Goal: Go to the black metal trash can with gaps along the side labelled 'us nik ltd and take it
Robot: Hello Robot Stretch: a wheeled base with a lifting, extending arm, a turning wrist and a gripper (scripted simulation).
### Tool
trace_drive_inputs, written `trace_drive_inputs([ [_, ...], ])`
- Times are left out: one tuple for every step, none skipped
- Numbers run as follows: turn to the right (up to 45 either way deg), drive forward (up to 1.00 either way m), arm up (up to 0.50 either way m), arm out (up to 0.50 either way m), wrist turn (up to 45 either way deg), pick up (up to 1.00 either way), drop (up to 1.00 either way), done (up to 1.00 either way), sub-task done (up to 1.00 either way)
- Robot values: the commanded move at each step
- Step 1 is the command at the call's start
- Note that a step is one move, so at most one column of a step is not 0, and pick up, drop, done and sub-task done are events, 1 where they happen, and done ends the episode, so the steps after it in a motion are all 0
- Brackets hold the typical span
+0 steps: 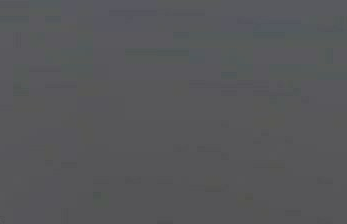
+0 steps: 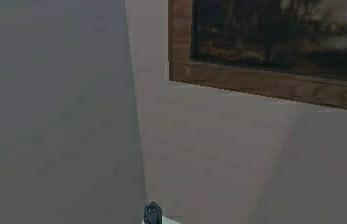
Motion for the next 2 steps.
trace_drive_inputs([
  [0.0,0.00,0.10,0.00,0.0,0.00,0.00,0.00,0.00],
  [0.0,0.00,0.00,0.00,0.0,0.00,0.00,1.00,0.00],
])
